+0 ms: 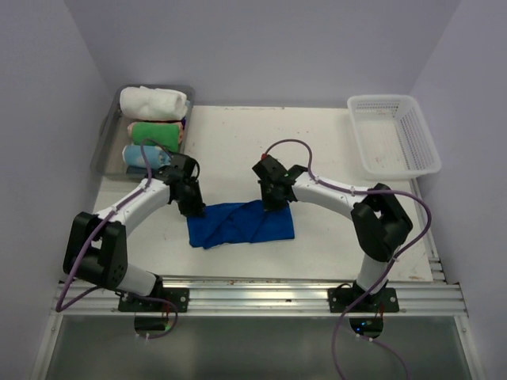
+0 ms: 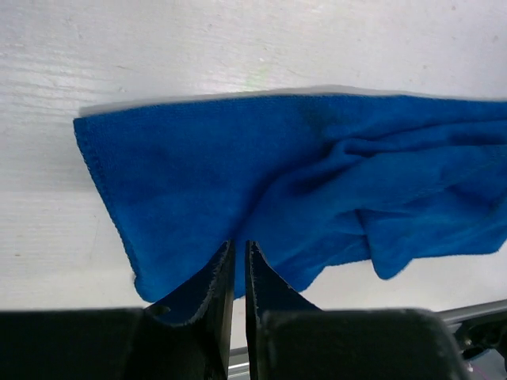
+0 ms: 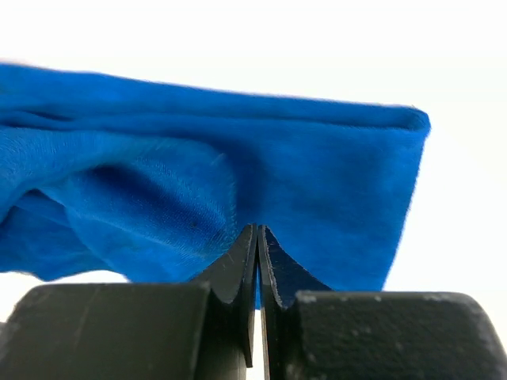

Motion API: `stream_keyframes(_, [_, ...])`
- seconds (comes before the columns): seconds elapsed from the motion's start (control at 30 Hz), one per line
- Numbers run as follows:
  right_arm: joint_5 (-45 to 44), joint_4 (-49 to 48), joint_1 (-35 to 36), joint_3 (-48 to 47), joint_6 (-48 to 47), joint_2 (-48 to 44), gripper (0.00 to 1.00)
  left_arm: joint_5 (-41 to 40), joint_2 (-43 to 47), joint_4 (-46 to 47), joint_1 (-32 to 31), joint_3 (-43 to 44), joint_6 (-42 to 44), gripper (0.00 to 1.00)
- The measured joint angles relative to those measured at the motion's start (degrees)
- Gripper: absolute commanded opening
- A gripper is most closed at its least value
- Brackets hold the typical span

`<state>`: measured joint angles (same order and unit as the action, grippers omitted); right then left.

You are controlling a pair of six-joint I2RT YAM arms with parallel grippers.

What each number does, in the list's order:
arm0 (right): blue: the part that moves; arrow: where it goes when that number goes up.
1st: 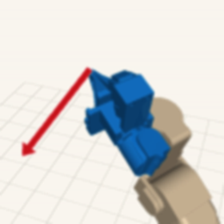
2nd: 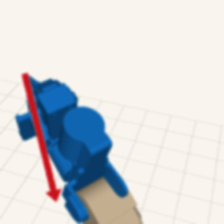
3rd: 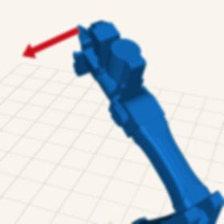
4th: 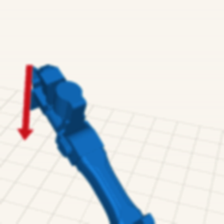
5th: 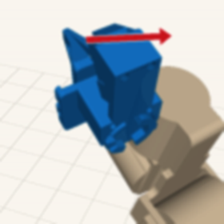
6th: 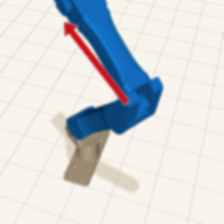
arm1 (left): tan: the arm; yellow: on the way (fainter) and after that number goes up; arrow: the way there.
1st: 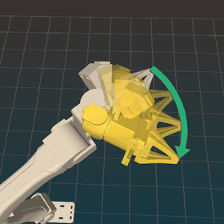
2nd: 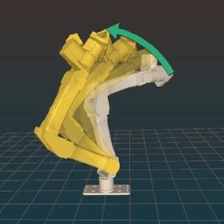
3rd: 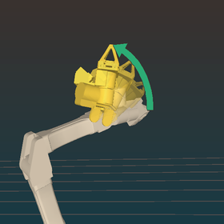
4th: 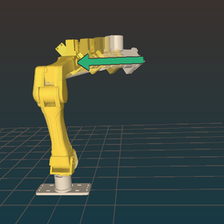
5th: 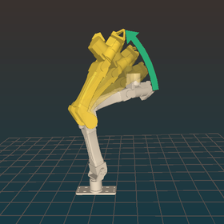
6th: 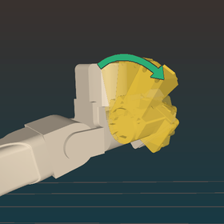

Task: Roll the towels
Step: Fold the towel

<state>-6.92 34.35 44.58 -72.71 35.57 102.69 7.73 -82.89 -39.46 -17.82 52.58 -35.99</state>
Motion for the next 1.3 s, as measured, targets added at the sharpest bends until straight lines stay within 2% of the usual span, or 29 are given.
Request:
stream_keyframes(0.27, [1.8, 0.4, 1.0, 0.9, -1.5, 0.0, 0.01, -1.7, -1.7, 1.1, 0.1, 0.0, -0.4, 0.13])
stream_keyframes(0.53, [1.8, 0.9, 6.1, -3.0, -1.5, 0.0, 0.01, -3.3, -1.4, 0.5, 1.2, 0.0, -0.3, 0.13])
stream_keyframes(0.57, [1.6, 1.1, 6.5, -3.7, -1.5, 0.0, 0.14, -3.5, -1.2, 0.3, 1.4, 0.0, -0.2, 0.13])
stream_keyframes(0.63, [0.8, 1.4, 6.7, -4.4, -1.0, 0.0, 0.3, -4.1, -0.3, -0.3, 1.7, 0.0, -0.1, 0.13])
stream_keyframes(0.67, [-0.2, 1.8, 6.7, -4.5, -1.0, 0.0, 0.46, -4.4, 0.2, -0.6, 1.7, 0.0, 0.1, 0.13])
stream_keyframes(0.77, [-4.1, 4.7, 6.2, -4.3, -0.5, -0.2, 0.63, -4.7, 2.0, -1.5, 1.7, 0.0, 0.9, 0.14])
stream_keyframes(0.97, [-7.9, 7.6, 2.4, 1.1, -0.3, -7.8, 0.65, -5.7, 3.4, -2.4, 1.7, 0.0, 1.8, 0.14])
stream_keyframes(1.13, [-9.5, 7.6, 1.2, 1.8, 0.5, -14.7, 0.65, -5.8, 1.9, -1.1, 2.7, -0.9, 2.1, 0.13])
stream_keyframes(1.3, [-8.7, 6.8, 1.6, 0.6, 0.8, -15.4, 0.65, -4.9, -2.3, -0.1, 4.4, -1.9, 2.1, 0.12])
